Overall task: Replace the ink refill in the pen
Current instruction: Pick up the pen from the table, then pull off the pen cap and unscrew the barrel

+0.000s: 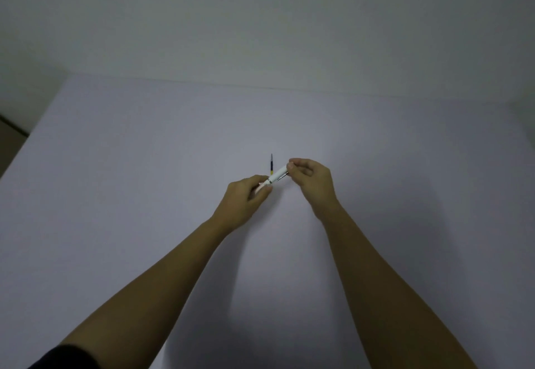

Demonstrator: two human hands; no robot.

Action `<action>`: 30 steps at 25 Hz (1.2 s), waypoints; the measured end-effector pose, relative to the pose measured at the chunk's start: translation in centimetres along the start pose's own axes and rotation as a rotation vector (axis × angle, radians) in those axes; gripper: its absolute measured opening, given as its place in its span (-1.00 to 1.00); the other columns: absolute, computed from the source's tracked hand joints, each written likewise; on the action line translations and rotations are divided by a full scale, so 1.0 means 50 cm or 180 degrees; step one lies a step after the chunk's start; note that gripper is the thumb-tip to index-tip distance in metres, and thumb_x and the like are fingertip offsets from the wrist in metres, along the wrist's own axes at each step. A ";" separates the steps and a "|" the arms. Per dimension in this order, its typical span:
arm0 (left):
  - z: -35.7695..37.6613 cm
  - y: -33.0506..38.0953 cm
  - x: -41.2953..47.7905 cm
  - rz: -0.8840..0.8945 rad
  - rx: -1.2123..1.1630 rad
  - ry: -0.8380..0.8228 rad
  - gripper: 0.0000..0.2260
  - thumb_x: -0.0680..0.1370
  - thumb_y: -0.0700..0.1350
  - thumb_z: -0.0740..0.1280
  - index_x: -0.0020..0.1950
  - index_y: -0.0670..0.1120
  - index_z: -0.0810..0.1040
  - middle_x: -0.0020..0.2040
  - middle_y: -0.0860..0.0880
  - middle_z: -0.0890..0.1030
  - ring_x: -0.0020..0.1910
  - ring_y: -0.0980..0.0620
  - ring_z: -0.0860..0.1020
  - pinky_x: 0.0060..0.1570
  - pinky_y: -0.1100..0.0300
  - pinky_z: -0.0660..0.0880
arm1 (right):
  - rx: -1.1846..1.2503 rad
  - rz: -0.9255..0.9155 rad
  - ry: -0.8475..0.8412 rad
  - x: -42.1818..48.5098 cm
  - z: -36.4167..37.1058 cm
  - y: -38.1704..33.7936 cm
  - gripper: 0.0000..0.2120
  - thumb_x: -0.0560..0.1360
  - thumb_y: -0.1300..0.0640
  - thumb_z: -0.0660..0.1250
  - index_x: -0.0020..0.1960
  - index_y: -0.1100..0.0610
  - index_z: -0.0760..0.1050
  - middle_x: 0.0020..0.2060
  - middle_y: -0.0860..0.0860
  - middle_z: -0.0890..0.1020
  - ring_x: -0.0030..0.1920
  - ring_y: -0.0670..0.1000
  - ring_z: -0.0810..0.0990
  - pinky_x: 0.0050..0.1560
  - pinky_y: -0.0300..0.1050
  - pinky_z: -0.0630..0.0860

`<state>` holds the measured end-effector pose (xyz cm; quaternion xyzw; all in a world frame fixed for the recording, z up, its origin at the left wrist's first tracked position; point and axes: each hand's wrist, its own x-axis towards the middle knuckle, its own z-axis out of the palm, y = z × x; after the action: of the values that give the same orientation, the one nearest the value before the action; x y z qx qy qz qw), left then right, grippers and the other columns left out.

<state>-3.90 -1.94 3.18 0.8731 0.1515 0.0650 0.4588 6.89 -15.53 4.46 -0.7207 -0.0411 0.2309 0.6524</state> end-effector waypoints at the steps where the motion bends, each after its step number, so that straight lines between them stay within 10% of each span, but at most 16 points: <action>1: 0.003 -0.001 -0.003 0.0056 0.0043 0.0124 -0.80 0.56 -0.04 0.23 0.13 -0.01 0.56 -0.37 0.10 0.50 -0.44 0.15 0.42 -0.42 0.41 0.31 | -0.0011 -0.0006 -0.0008 -0.004 0.002 -0.001 -0.88 0.47 0.20 0.38 0.00 0.15 0.58 -0.09 0.10 0.66 -0.02 0.04 0.65 0.08 -0.22 0.52; 11: 0.020 -0.024 -0.020 -0.0245 0.0376 0.0406 -0.75 0.51 0.15 0.24 0.14 0.18 0.56 -0.45 0.11 0.52 -0.49 0.16 0.42 -0.45 0.28 0.29 | 0.0065 0.0194 0.0061 -0.018 -0.003 0.027 -0.79 0.46 0.20 0.40 0.07 0.22 0.58 -0.10 0.09 0.66 -0.12 -0.07 0.65 0.01 -0.29 0.52; 17: 0.010 -0.066 -0.042 -0.0540 0.0188 0.0143 -0.63 0.53 0.06 0.26 0.30 -0.02 0.45 -0.12 0.07 0.58 -0.16 0.06 0.54 -0.11 0.19 0.45 | -0.0521 0.0350 0.0496 -0.013 -0.047 0.074 -0.81 0.44 0.19 0.41 0.05 0.19 0.62 -0.07 0.09 0.66 -0.06 -0.04 0.59 0.05 -0.20 0.48; 21: 0.010 -0.063 -0.035 -0.0674 -0.0150 0.0327 -0.91 0.55 -0.03 0.22 -0.05 -0.03 0.44 -0.32 0.06 0.53 -0.44 0.14 0.43 -0.41 0.22 0.35 | -0.1169 0.0547 0.0463 -0.036 -0.054 0.129 -0.81 0.42 0.18 0.42 0.02 0.18 0.64 -0.07 0.13 0.69 -0.10 -0.05 0.57 -0.03 -0.26 0.40; 30: 0.012 -0.046 -0.032 -0.0348 -0.0112 0.0532 -0.94 0.55 -0.08 0.24 -0.09 0.03 0.49 -0.21 0.16 0.51 -0.21 -0.01 0.56 -0.21 0.12 0.49 | -0.1815 0.0354 0.0748 -0.043 -0.046 0.163 -0.78 0.48 0.19 0.36 0.08 0.26 0.60 -0.01 0.19 0.68 0.02 0.10 0.63 -0.09 -0.37 0.35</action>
<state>-5.74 -1.72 1.00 0.8469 0.2355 0.1152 0.4626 3.87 -19.60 -2.66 -0.8975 0.0111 0.1606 0.4106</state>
